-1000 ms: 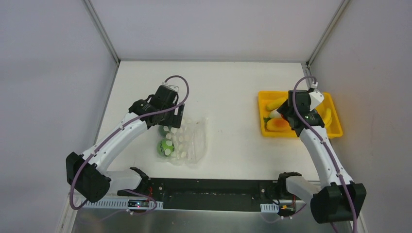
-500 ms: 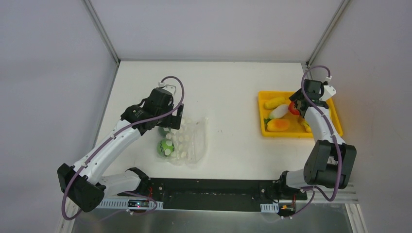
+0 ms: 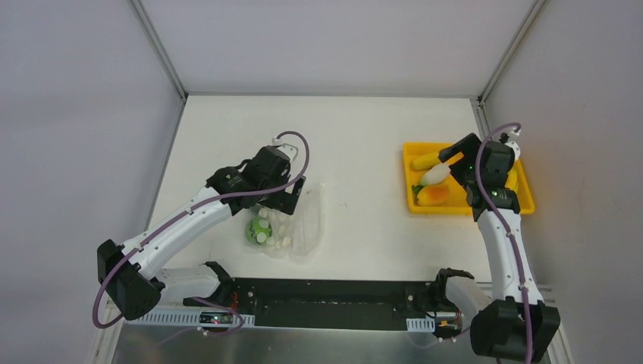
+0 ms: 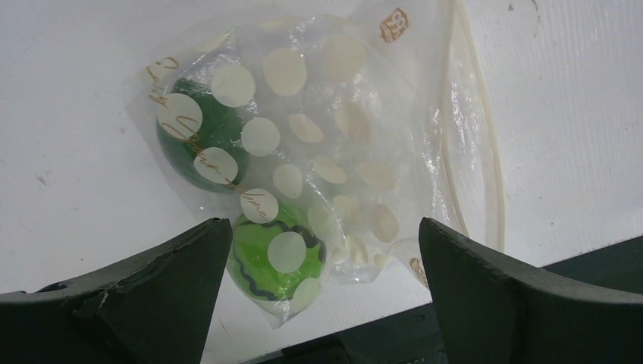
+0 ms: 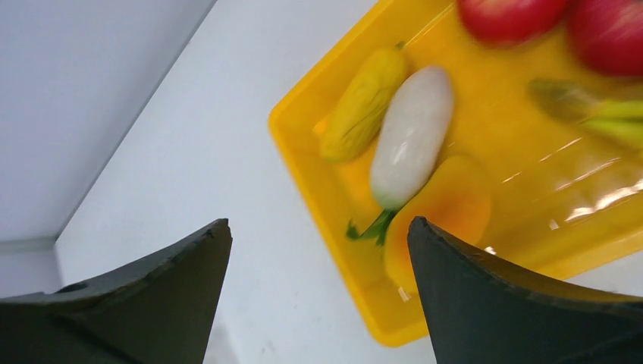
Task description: Open the zip-top bag and remove the fake food
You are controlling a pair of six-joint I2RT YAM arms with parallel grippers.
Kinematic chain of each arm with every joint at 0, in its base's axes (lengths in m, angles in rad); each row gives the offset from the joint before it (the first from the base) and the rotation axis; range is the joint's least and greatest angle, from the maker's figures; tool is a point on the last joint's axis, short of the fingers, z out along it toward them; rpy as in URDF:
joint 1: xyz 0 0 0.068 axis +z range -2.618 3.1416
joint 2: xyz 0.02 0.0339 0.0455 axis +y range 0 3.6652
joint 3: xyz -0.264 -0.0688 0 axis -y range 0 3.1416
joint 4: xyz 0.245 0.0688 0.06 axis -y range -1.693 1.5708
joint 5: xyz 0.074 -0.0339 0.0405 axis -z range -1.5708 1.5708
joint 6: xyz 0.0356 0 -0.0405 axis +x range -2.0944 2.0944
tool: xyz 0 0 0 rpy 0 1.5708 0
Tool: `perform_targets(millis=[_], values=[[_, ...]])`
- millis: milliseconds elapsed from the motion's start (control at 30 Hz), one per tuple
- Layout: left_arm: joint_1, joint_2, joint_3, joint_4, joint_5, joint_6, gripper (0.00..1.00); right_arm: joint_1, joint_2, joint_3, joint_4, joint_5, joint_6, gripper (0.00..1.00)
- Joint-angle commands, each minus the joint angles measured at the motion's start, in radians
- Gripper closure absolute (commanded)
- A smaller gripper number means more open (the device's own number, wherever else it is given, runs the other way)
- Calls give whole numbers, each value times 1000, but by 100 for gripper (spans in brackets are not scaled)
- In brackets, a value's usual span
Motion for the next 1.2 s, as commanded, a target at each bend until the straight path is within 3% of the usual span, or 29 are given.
perform_targets(millis=[0,333,533,733,1033,1167], values=[[-53,30,20,-18,9,-20,1,96,-99,-82,-4,-198,95,11],[-167,118,14,41,-9,-171,6,501,-198,-242,155,-247,322,15],[-184,157,-8,110,-27,-248,20,716,-101,-320,330,-189,418,21],[-187,189,-50,156,-20,-285,42,862,27,-330,463,-139,453,25],[-199,187,-47,126,-33,-260,100,965,179,-300,594,-142,477,26],[-224,139,-42,113,-44,-231,100,998,258,-271,647,-159,484,27]])
